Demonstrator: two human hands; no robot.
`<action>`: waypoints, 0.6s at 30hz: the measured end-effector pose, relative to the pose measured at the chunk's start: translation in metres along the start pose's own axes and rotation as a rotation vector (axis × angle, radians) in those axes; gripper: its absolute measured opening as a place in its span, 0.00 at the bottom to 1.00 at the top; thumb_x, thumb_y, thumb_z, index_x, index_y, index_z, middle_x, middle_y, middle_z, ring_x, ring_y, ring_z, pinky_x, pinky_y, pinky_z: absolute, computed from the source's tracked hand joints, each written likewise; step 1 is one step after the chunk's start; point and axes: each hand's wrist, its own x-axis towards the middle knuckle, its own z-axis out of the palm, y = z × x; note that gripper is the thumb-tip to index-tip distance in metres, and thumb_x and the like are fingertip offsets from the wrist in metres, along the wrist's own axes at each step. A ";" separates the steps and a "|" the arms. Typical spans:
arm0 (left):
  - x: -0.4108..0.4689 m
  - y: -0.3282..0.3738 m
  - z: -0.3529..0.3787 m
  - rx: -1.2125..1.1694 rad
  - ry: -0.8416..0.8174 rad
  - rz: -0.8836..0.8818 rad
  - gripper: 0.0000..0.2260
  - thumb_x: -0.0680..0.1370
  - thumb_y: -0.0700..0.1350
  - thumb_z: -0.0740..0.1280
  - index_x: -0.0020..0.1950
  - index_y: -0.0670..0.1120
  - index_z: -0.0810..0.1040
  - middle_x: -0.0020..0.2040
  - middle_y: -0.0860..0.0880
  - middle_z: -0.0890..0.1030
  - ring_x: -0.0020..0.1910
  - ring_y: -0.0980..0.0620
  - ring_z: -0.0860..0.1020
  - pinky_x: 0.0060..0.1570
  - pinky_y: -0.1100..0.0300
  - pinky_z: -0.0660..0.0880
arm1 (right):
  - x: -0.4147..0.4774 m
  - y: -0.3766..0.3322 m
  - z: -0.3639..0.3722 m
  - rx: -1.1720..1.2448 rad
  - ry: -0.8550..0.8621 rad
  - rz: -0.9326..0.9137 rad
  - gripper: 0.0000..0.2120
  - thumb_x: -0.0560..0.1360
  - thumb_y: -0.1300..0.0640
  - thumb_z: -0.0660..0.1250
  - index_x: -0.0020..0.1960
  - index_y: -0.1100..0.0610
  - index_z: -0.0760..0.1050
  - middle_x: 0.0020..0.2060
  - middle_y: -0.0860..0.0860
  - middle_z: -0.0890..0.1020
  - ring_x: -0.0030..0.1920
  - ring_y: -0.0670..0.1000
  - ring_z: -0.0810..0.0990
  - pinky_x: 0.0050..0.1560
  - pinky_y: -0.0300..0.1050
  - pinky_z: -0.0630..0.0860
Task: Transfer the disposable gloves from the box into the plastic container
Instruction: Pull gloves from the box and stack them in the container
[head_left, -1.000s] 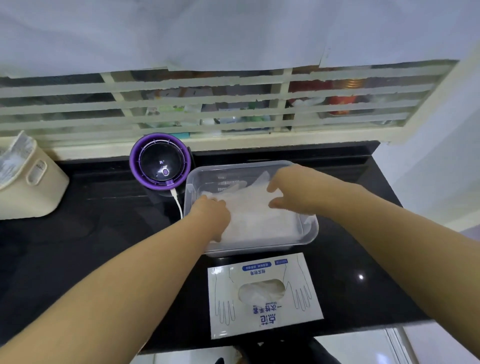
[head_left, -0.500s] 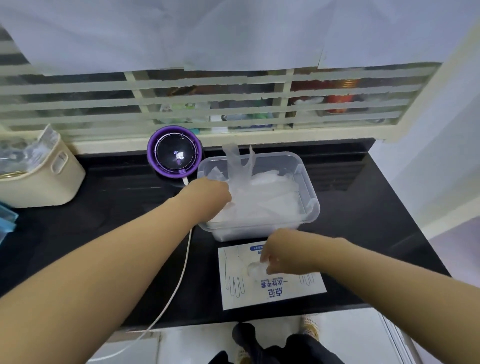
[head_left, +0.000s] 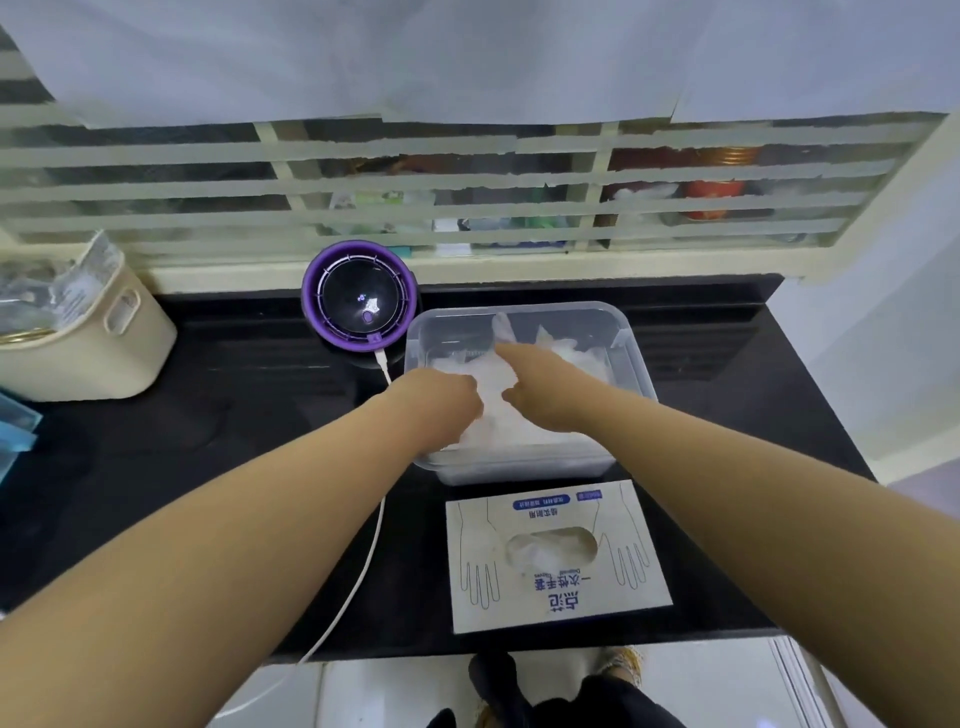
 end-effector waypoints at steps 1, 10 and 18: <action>0.003 -0.003 0.003 -0.009 -0.011 -0.001 0.17 0.81 0.41 0.59 0.70 0.46 0.71 0.64 0.46 0.73 0.53 0.46 0.77 0.50 0.55 0.75 | 0.005 0.008 0.002 -0.049 -0.035 0.034 0.28 0.79 0.60 0.62 0.76 0.58 0.54 0.77 0.53 0.54 0.74 0.57 0.59 0.68 0.46 0.62; 0.030 0.003 0.011 0.030 -0.176 -0.024 0.21 0.81 0.61 0.56 0.60 0.47 0.76 0.56 0.48 0.77 0.56 0.46 0.76 0.63 0.49 0.63 | 0.019 0.047 0.020 -0.444 -0.300 0.176 0.43 0.76 0.46 0.66 0.76 0.66 0.43 0.76 0.61 0.51 0.72 0.60 0.62 0.68 0.50 0.63; 0.036 0.001 0.007 0.123 -0.200 -0.089 0.30 0.76 0.70 0.54 0.65 0.50 0.74 0.64 0.45 0.73 0.63 0.45 0.71 0.69 0.45 0.54 | 0.023 0.051 0.027 -0.632 -0.340 0.161 0.32 0.81 0.47 0.56 0.76 0.64 0.50 0.76 0.60 0.52 0.73 0.57 0.58 0.70 0.54 0.58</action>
